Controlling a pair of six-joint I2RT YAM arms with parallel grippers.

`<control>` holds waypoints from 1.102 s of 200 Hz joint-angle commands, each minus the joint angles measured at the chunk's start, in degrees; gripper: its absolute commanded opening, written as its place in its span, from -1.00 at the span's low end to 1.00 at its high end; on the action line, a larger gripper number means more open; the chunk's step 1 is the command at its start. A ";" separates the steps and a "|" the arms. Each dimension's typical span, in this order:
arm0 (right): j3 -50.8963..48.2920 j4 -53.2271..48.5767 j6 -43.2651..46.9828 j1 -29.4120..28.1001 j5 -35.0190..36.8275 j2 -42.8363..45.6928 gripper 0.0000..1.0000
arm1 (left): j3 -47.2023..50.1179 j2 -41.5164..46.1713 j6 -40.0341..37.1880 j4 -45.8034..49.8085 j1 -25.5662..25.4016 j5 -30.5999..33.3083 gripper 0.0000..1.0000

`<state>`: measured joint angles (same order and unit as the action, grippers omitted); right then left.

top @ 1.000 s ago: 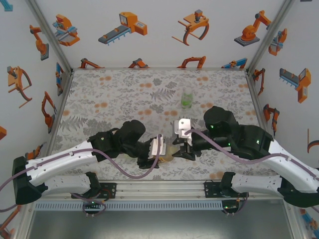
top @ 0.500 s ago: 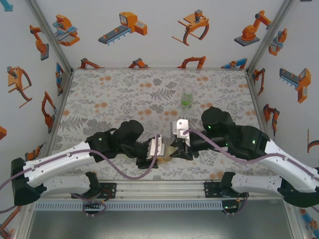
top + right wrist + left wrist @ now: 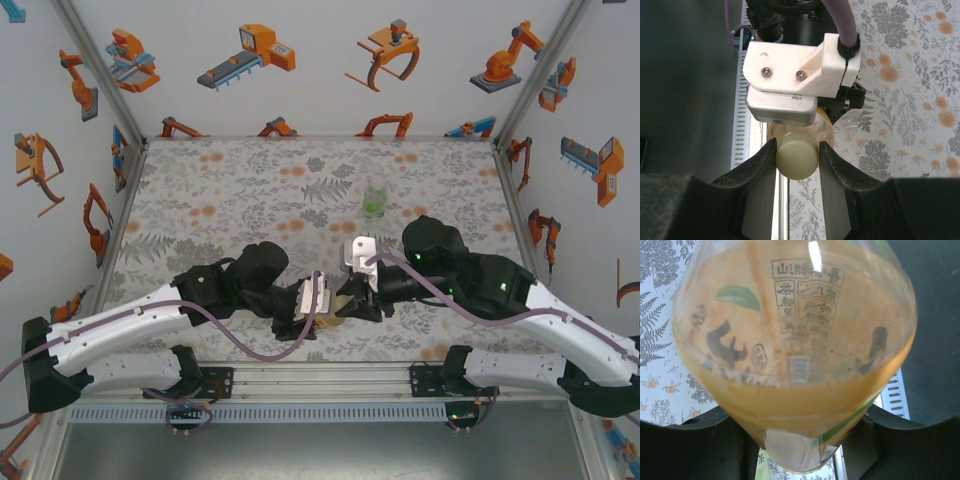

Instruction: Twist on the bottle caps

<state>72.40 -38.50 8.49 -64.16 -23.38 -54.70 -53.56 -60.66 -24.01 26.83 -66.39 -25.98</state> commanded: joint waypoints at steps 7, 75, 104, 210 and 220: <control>-3.33 6.27 -12.27 -0.11 9.92 1.97 -1.00 | -0.26 1.21 0.32 -1.61 -0.29 3.12 -1.00; -7.34 3.42 -58.76 -0.09 40.41 5.00 -1.00 | 2.86 0.28 4.70 -10.99 -0.30 12.76 -1.00; -7.27 2.82 -64.69 -0.13 40.88 3.29 -1.00 | 1.72 -1.88 4.94 -10.04 -0.29 14.82 -1.00; -7.09 4.27 -62.71 -0.11 40.21 0.90 -0.04 | 0.92 -2.74 7.39 -9.51 -0.26 17.93 -1.00; -7.01 4.05 -62.95 -0.15 39.95 0.62 -0.04 | 0.59 -2.99 8.21 -9.67 -0.21 19.34 -0.98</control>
<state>64.23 -35.11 -54.08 -64.53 15.97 -53.47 -50.68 -63.61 -17.50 18.63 -66.41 -8.40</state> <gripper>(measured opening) 0.483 0.531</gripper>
